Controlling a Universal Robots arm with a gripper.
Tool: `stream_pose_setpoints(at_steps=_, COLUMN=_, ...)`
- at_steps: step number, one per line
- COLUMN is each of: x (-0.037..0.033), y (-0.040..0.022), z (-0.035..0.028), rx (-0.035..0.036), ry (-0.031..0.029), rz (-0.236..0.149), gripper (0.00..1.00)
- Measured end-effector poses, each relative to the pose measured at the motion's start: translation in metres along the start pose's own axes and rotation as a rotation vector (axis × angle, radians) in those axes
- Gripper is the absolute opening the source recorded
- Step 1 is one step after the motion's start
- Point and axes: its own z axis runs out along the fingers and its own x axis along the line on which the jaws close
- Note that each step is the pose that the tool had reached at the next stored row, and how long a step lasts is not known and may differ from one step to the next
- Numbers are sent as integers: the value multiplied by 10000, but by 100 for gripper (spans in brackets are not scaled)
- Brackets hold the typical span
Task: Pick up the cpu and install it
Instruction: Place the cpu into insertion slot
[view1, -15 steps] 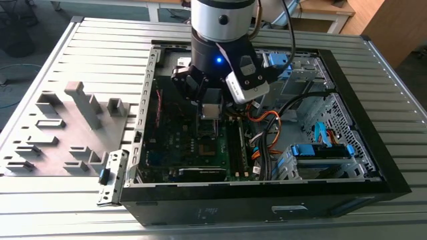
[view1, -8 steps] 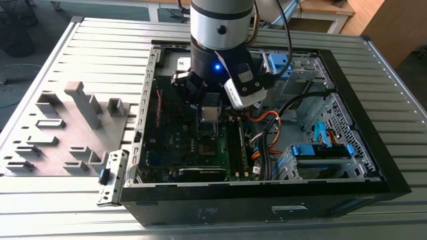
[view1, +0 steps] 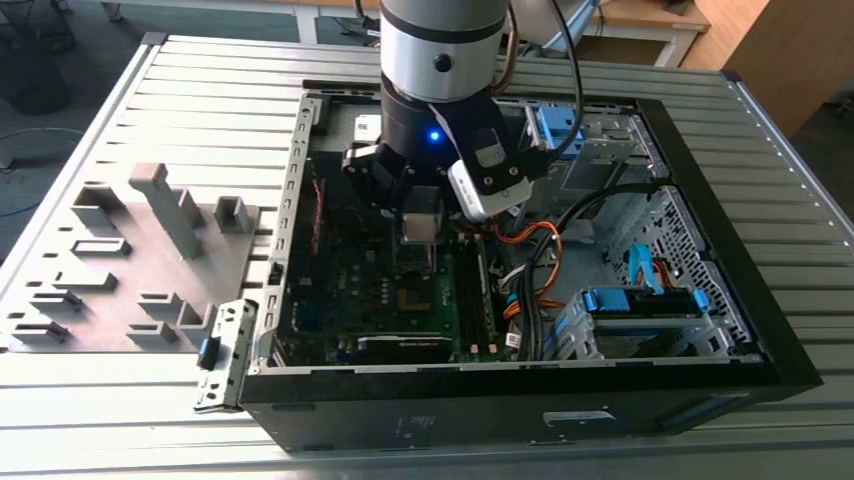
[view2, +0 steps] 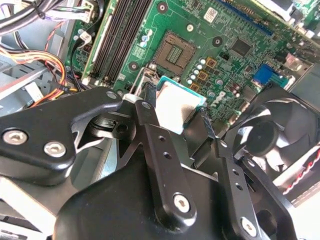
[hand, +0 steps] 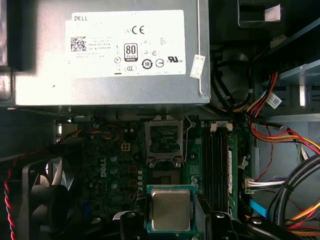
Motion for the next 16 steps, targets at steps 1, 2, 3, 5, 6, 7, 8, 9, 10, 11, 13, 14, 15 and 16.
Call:
stream_pose_setpoints(at_steps=1, x=0, y=0, z=0, rx=-13, ry=13, rz=1, gripper=47)
stream_pose_setpoints(at_steps=2, x=0, y=1, z=0, rx=-16, ry=12, rz=2, gripper=47)
stream_pose_setpoints(at_steps=3, x=0, y=1, z=0, rx=-18, ry=13, rz=1, gripper=47)
stream_pose_setpoints(at_steps=5, x=0, y=0, z=-1, rx=-19, ry=21, rz=1, gripper=47)
stream_pose_setpoints(at_steps=6, x=-1, y=0, z=-2, rx=-18, ry=39, rz=0, gripper=47)
stream_pose_setpoints(at_steps=7, x=0, y=0, z=-2, rx=-18, ry=41, rz=0, gripper=47)
stream_pose_setpoints(at_steps=8, x=0, y=0, z=-2, rx=-17, ry=42, rz=1, gripper=47)
stream_pose_setpoints(at_steps=9, x=0, y=0, z=-1, rx=-18, ry=43, rz=1, gripper=47)
stream_pose_setpoints(at_steps=10, x=0, y=0, z=-1, rx=-19, ry=44, rz=1, gripper=47)
stream_pose_setpoints(at_steps=11, x=0, y=0, z=0, rx=-19, ry=45, rz=2, gripper=47)
stream_pose_setpoints(at_steps=13, x=0, y=0, z=17, rx=-21, ry=47, rz=1, gripper=47)
stream_pose_setpoints(at_steps=14, x=0, y=-1, z=26, rx=-11, ry=59, rz=2, gripper=47)
stream_pose_setpoints(at_steps=15, x=0, y=-1, z=38, rx=1, ry=72, rz=1, gripper=47)
stream_pose_setpoints(at_steps=16, x=0, y=-1, z=52, rx=16, ry=82, rz=2, gripper=47)
